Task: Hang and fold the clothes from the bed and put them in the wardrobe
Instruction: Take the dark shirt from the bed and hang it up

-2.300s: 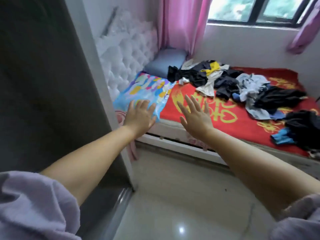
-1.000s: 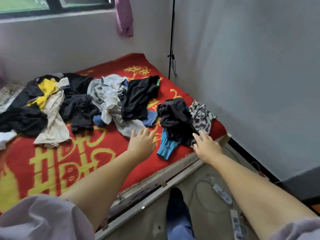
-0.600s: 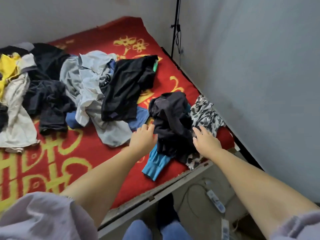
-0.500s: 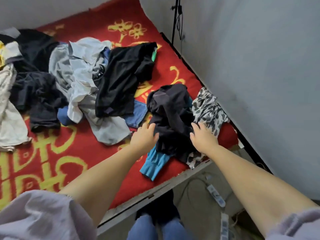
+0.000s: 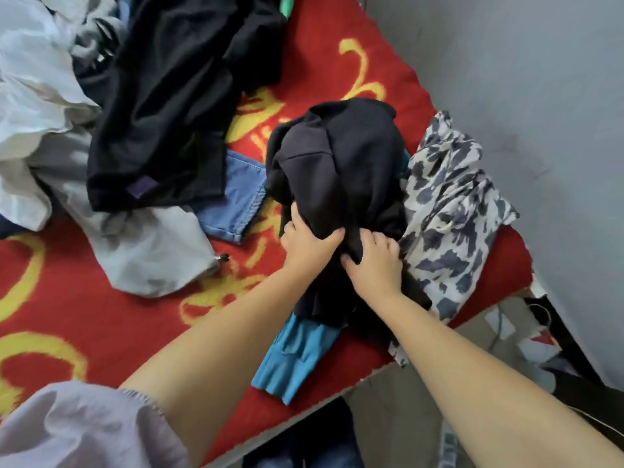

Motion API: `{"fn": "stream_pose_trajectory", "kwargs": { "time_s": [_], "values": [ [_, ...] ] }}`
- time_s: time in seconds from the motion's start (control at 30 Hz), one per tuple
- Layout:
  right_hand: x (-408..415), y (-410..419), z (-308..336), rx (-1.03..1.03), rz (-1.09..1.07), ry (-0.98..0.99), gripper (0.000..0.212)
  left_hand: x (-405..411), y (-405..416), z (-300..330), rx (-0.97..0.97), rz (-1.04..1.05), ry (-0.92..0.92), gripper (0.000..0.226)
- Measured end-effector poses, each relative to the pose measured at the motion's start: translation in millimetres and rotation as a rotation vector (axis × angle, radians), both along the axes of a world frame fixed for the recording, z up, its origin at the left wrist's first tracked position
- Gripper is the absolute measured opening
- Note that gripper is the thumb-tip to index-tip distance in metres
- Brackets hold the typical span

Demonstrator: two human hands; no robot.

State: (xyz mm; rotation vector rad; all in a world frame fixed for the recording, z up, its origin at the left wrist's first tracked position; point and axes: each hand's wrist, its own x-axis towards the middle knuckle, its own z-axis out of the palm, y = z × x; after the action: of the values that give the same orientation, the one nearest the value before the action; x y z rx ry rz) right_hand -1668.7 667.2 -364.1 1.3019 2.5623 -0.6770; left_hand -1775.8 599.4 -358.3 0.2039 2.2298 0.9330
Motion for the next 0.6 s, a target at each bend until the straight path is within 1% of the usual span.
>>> {"fn": "stream_pose_trajectory", "kwargs": {
  "time_s": [0.03, 0.07, 0.13, 0.2, 0.27, 0.37, 0.4, 0.47, 0.53, 0.6],
  "values": [
    [-3, 2, 1, -0.007, 0.003, 0.004, 0.055, 0, -1, -2, 0.016, 0.027, 0.006, 0.086],
    [-7, 4, 5, -0.037, 0.004, 0.024, 0.049, -2, -2, 0, 0.064, 0.065, -0.034, 0.075],
    [-15, 5, 20, -0.122, -0.011, 0.116, 0.037, -8, -3, 13, 0.170, 0.152, -0.178, 0.058],
    [-22, 2, 44, -0.173, -0.047, 0.229, 0.026, -17, 0, 34, 0.234, 0.221, -0.283, 0.050],
    [-29, -3, 71, -0.195, -0.065, 0.324, 0.029, -26, 3, 60, 0.278, 0.263, -0.300, 0.042],
    [-36, -7, 120, -0.186, -0.025, 0.408, 0.031, -40, 2, 112, 0.322, 0.278, -0.281, 0.029],
    [-38, -7, 137, -0.178, -0.001, 0.429, 0.029, -44, -1, 131, 0.338, 0.262, -0.278, 0.028],
    [-44, -10, 177, -0.162, 0.059, 0.475, 0.029, -52, -8, 172, 0.377, 0.232, -0.246, 0.034],
    [-52, -16, 217, -0.143, 0.134, 0.537, 0.030, -59, -20, 214, 0.412, 0.257, -0.183, 0.045],
    [-61, -25, 255, -0.115, 0.215, 0.598, 0.029, -65, -38, 256, 0.460, 0.306, -0.124, 0.049]
  ]
}}
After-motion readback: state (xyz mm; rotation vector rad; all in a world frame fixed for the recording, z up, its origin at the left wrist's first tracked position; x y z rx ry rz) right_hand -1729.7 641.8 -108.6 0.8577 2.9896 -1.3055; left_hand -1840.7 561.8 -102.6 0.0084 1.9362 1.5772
